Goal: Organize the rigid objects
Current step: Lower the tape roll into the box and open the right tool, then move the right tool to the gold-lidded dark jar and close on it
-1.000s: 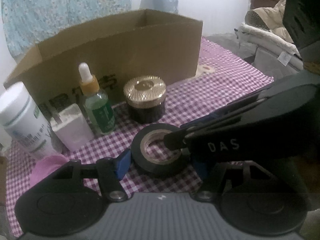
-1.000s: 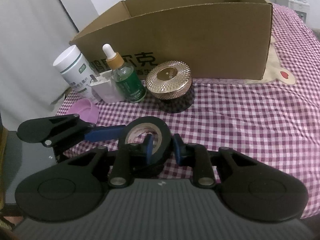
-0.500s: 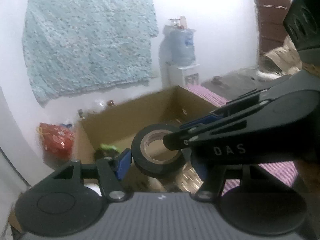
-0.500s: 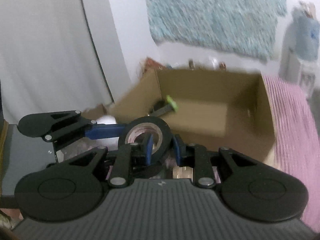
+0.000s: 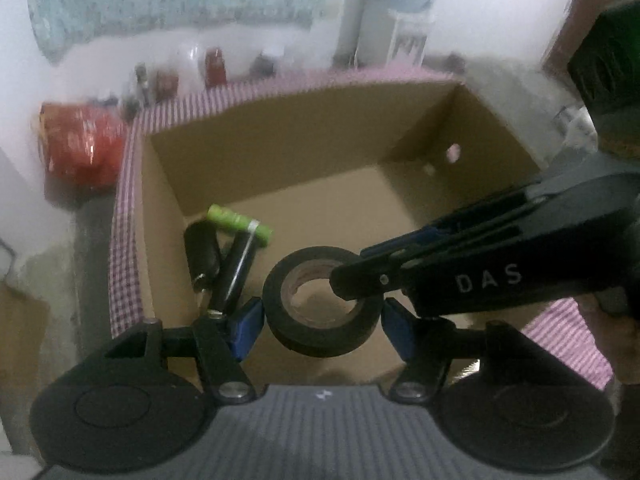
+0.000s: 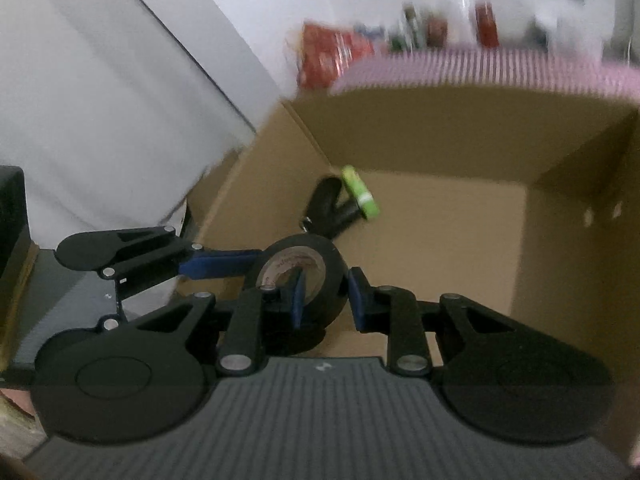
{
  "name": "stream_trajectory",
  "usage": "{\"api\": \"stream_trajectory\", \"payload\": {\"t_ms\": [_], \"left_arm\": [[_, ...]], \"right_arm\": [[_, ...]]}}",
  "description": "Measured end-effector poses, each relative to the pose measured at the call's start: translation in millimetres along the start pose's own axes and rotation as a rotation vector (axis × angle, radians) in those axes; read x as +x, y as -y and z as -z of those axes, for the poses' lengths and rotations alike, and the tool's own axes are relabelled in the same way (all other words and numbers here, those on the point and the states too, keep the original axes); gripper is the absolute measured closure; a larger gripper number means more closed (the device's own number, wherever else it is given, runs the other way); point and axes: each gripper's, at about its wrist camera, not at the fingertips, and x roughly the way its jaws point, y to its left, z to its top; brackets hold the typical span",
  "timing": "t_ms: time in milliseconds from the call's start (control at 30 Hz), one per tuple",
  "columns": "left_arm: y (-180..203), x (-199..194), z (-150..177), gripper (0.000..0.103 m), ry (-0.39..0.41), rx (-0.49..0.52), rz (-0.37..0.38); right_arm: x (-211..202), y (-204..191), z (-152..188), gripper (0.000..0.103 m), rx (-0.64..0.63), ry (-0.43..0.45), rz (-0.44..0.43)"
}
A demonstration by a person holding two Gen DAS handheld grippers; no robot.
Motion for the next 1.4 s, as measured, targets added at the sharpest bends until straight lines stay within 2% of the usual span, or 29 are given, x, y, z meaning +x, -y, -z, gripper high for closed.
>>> {"api": "stream_trajectory", "payload": {"t_ms": [67,200,333,467,600,767,900,967,1033,1133,1233,1400], "left_arm": [[-4.1,4.1,2.8,0.037,-0.023,0.032,-0.038],[-0.2,15.8,-0.4,0.037,-0.046,0.105,-0.106],[0.1,19.4,-2.1,0.037,-0.054,0.163,-0.140],[-0.1,23.5,-6.6,0.035,-0.054,0.172,-0.151],[-2.3,22.3,-10.0,0.035,-0.047,0.141,-0.134],[-2.6,1.2,-10.3,0.032,0.012,0.108,-0.121],[-0.2,-31.9,-4.4,0.030,0.092,0.092,-0.109],[2.3,-51.9,2.8,0.024,0.140,0.092,-0.106],[7.7,-73.5,13.4,0.022,0.197,0.100,-0.106],[20.6,-99.7,32.2,0.020,0.270,0.115,-0.107],[34.9,-116.1,56.0,0.017,0.324,0.118,-0.063],[58.9,-120.6,103.8,0.011,0.391,0.111,0.003]], "right_arm": [[16.0,5.2,-4.1,0.080,0.028,-0.050,-0.011],[32.5,9.3,-9.7,0.080,0.067,-0.097,-0.030],[43.5,12.5,-9.8,0.080,0.094,-0.136,-0.040],[53.1,21.5,-9.1,0.080,0.130,-0.169,-0.052],[50.8,28.0,-9.3,0.080,0.159,-0.159,-0.056],[23.9,31.7,-7.9,0.080,0.191,-0.094,-0.120],[-9.2,32.1,-3.0,0.079,0.216,-0.016,-0.166],[-31.5,30.9,5.1,0.079,0.223,0.029,-0.197],[-56.3,28.8,17.4,0.079,0.217,0.077,-0.222],[-95.2,25.4,42.1,0.079,0.206,0.152,-0.246],[-131.0,23.5,74.7,0.077,0.198,0.222,-0.255],[-174.1,20.4,140.6,0.075,0.176,0.326,-0.179]]}}
